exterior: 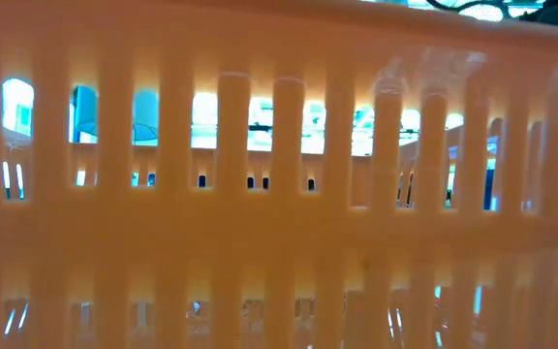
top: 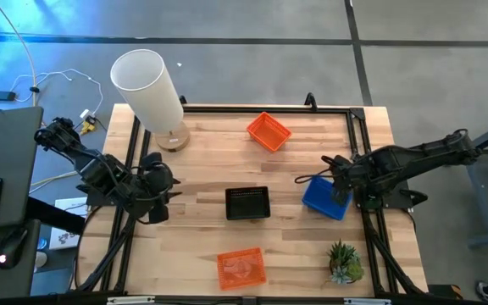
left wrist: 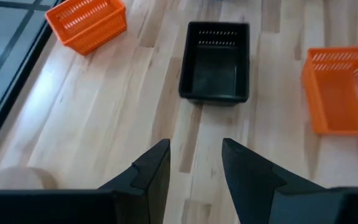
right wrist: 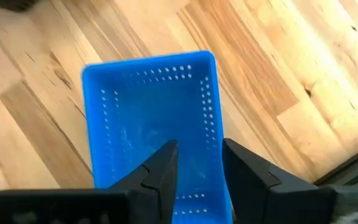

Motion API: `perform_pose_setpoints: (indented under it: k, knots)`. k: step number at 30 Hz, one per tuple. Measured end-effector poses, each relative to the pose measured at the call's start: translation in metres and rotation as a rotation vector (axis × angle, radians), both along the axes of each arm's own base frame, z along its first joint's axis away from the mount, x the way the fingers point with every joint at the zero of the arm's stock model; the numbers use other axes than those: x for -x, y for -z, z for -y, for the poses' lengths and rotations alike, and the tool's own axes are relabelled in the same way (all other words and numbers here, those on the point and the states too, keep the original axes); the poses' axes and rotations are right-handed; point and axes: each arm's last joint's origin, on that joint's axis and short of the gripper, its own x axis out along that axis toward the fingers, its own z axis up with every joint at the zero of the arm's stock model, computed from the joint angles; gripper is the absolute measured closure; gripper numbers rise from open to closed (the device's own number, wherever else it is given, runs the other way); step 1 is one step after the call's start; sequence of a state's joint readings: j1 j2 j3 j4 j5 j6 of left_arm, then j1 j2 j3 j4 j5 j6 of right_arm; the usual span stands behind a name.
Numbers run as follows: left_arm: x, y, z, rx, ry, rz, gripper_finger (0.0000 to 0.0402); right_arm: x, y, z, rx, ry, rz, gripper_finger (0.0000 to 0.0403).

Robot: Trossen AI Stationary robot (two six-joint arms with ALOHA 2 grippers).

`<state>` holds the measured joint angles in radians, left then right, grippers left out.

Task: Stack baskets by color
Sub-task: Stack the bottom orange bin on the top orange bin

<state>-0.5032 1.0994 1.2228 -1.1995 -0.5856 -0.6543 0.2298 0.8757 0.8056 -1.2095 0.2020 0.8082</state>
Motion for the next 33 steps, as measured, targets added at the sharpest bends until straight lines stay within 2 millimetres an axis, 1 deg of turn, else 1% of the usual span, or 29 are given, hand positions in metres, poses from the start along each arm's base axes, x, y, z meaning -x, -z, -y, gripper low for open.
perform_pose_setpoints:
  k: [7, 12, 21, 29, 33]
  knots:
    - [-0.018, -0.001, -0.001, 0.012, 0.019, 0.053, 0.0269, -0.007, -0.008, -0.002, -0.019, 0.002, 0.090, 0.0290]
    - [-0.039, 0.005, 0.003, -0.014, 0.031, 0.067, 0.0269, -0.014, -0.010, -0.003, -0.040, -0.006, 0.151, 0.0290]
    - [-0.080, 0.026, 0.014, -0.057, 0.066, 0.061, 0.0269, -0.021, -0.010, -0.005, -0.061, -0.012, 0.186, 0.0290]
    - [-0.107, 0.044, 0.028, -0.002, 0.103, 0.077, 0.0269, -0.031, -0.011, -0.008, -0.069, -0.039, 0.234, 0.0290]
    - [-0.115, 0.053, 0.036, 0.030, 0.139, 0.059, 0.0269, -0.034, -0.010, -0.009, -0.065, -0.049, 0.238, 0.0290]
